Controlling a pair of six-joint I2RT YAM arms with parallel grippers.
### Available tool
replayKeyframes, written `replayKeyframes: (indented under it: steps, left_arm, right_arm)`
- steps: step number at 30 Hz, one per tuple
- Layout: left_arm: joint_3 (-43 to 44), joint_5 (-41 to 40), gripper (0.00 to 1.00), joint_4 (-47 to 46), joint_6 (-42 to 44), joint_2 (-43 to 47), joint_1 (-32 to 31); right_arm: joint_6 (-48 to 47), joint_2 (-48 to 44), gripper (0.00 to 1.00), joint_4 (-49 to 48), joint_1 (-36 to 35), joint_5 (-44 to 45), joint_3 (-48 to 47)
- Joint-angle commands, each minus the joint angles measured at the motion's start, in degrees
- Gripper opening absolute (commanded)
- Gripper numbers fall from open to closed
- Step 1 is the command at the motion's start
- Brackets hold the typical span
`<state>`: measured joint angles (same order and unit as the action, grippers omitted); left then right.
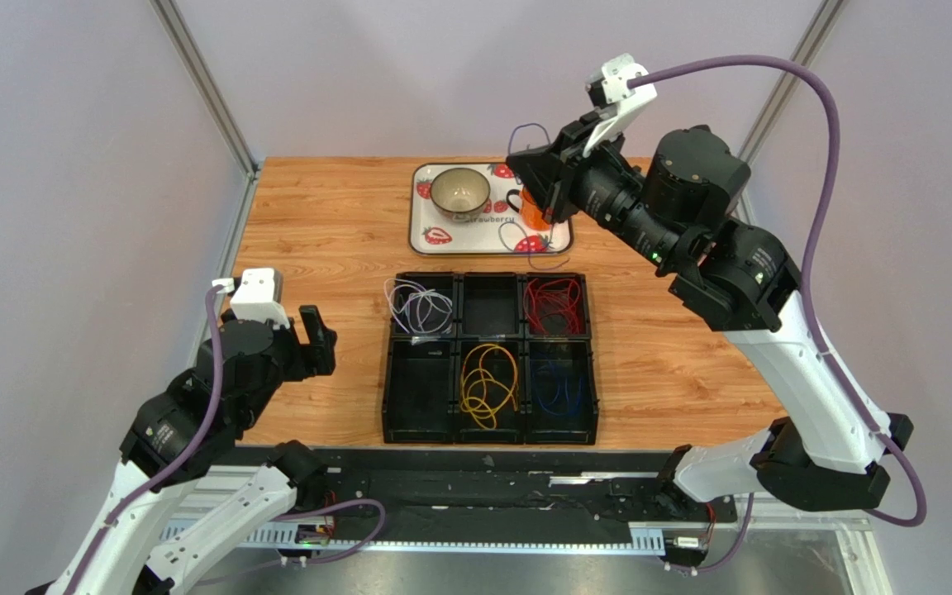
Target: Untangle the cables
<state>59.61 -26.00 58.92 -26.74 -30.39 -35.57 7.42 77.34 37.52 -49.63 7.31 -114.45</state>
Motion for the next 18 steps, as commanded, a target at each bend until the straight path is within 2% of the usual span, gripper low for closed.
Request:
replayKeyframes:
  steps: [1, 18]
  left_arm:
    - [0.1, 0.0, 0.83, -0.6, -0.2, 0.2, 0.2]
    - [-0.1, 0.1, 0.84, -0.6, -0.5, 1.3, 0.2]
  right_arm:
    - [-0.6, 1.4, 0.0, -2.4, -3.6, -0.6, -1.9]
    - [4.4, 6.2, 0.0, -6.2, -19.3, 1.4, 3.7]
